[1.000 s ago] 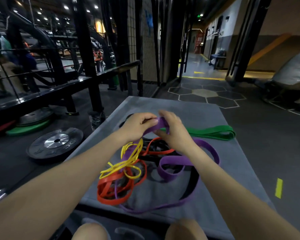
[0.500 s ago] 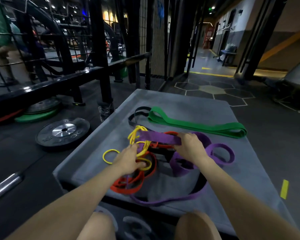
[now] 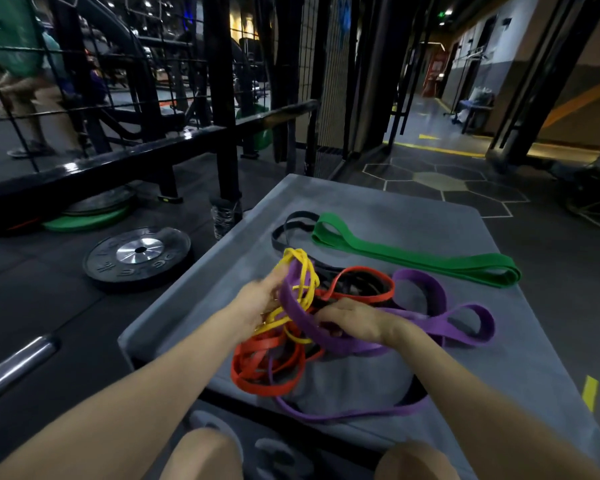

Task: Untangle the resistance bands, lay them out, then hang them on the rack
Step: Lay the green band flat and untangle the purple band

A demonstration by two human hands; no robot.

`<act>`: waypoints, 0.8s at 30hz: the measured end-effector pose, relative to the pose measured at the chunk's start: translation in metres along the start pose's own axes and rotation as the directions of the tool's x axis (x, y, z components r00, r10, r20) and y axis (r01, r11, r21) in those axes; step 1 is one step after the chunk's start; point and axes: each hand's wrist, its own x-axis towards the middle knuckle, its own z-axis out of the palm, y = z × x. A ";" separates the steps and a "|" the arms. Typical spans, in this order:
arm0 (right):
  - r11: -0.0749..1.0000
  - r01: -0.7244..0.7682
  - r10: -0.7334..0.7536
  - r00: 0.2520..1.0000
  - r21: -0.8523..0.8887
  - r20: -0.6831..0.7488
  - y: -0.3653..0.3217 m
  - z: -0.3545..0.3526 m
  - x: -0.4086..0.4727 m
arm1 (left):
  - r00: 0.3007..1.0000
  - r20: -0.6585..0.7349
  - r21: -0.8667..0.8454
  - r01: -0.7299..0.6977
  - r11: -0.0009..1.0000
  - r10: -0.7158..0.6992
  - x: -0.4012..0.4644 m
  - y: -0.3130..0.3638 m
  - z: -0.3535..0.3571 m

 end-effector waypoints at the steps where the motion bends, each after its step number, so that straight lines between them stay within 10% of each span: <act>1: 1.000 0.003 -0.003 1.000 -0.003 -0.021 -0.002 -0.001 0.004 | 0.999 -0.017 0.036 -0.031 0.999 0.031 0.001 -0.001 0.000; 6: 0.999 0.030 -0.019 0.905 0.021 -0.424 -0.015 -0.006 0.041 | 0.998 -0.027 0.134 -0.055 0.989 0.060 -0.004 0.001 -0.005; 24: 0.956 0.292 -0.233 0.729 -0.015 -0.644 -0.071 -0.108 0.049 | 0.952 -0.280 0.253 -0.054 0.966 0.127 0.006 0.008 -0.040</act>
